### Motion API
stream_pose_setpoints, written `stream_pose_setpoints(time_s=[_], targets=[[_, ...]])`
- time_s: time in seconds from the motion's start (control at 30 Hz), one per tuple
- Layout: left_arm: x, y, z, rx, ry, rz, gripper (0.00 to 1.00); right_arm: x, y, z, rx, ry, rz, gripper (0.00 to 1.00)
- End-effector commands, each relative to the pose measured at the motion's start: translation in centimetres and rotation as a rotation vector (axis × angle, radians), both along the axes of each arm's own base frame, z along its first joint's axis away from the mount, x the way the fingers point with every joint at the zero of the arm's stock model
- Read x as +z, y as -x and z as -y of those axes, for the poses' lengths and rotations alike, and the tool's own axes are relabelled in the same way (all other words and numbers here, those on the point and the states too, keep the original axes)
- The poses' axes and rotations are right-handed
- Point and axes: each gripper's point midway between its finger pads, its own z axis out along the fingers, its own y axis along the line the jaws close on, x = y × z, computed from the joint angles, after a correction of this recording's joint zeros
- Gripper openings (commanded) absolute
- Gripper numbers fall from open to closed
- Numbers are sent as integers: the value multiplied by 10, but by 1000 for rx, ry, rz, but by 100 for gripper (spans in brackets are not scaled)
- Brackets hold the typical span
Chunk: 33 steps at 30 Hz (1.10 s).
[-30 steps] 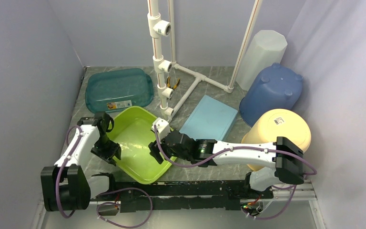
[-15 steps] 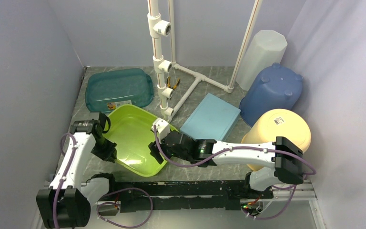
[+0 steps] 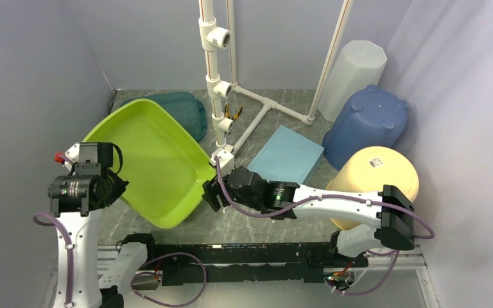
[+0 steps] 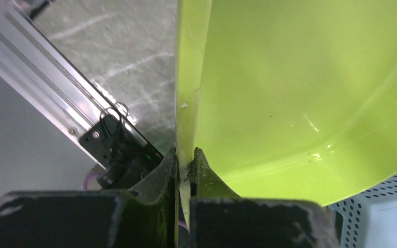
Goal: Turn the large container upside down
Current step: Turn the container upside down at the center of the board.
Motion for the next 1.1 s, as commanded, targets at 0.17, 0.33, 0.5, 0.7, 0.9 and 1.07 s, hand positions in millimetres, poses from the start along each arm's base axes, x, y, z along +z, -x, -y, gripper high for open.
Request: stream_pose_setpoints(time_s=[0.17, 0.33, 0.5, 0.7, 0.9, 1.07], targets=[[94, -6, -57, -27, -407, 216, 3, 41, 5, -8, 28, -112, -5, 69], [128, -15, -84, -59, -651, 219, 3, 43, 5, -4, 29, -108, 0, 69], [147, -40, -94, -96, -786, 231, 3, 45, 2, 0, 13, -98, 22, 69], [157, -57, -102, -147, -919, 195, 3, 43, 0, 0, 7, -93, 21, 69], [146, -78, -103, -251, -984, 100, 3, 38, 0, -2, 13, -69, 18, 69], [138, -86, -100, -311, -1059, 39, 2, 37, -1, -3, 13, -74, 23, 69]])
